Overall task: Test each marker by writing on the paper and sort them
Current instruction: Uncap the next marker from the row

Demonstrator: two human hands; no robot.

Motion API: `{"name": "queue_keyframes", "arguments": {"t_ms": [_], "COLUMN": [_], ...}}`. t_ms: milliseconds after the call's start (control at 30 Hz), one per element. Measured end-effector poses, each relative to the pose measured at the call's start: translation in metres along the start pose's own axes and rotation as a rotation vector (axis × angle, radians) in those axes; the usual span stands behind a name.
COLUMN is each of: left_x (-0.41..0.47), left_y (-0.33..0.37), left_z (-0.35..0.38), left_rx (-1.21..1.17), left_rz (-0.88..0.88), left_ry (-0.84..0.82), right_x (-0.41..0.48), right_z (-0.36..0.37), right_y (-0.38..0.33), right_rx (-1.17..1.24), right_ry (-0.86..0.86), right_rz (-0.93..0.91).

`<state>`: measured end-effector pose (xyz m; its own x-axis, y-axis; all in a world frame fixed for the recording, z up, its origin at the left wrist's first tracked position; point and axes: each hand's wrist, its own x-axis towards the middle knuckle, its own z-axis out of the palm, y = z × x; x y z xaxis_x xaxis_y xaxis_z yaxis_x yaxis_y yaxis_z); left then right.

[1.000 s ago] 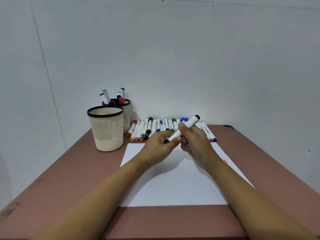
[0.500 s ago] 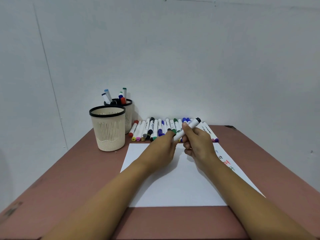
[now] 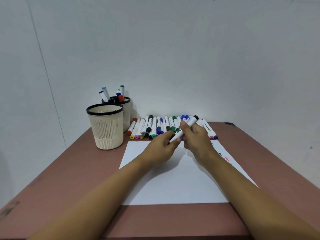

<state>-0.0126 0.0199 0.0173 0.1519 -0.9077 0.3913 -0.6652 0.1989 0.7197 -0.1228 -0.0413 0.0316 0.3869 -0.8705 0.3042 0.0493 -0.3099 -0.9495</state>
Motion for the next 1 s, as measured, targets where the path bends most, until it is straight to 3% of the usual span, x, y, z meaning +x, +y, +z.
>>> {"name": "queue_keyframes", "arguments": {"t_ms": [300,533,600,700,767,867,933,1000], "left_x": [-0.002,-0.007,-0.005,-0.003,-0.003,0.000,0.002,0.002], "left_y": [0.000,0.009,0.008,0.004,0.001,-0.007,-0.011,-0.015], "left_z": [-0.002,-0.009,-0.010,-0.012,-0.015,-0.020,-0.021,-0.022], "left_rx": [-0.234,-0.382,-0.275,0.134,0.308,0.365,0.344,0.332], "left_rz": [-0.024,-0.105,-0.083,-0.035,-0.028,0.005,0.080,0.139], "left_ry": [0.005,-0.095,-0.044,0.062,0.103,0.114,0.090,0.067], "right_x": [-0.003,-0.004,-0.003,0.002,0.005,0.005,0.007,0.007], "right_z": [-0.003,-0.005,-0.004,-0.002,-0.005,-0.010,-0.011,-0.012], "right_y": [-0.001,-0.003,-0.004,-0.003,0.004,0.017,0.023,0.026], "right_rx": [0.011,0.018,0.030,0.006,-0.194,-0.913,-1.237,-1.367], "right_ry": [-0.129,-0.152,-0.120,-0.054,0.083,0.331,0.297,0.241], "right_rz": [-0.088,-0.126,-0.112,-0.056,-0.097,-0.627,-0.884,-0.970]}}
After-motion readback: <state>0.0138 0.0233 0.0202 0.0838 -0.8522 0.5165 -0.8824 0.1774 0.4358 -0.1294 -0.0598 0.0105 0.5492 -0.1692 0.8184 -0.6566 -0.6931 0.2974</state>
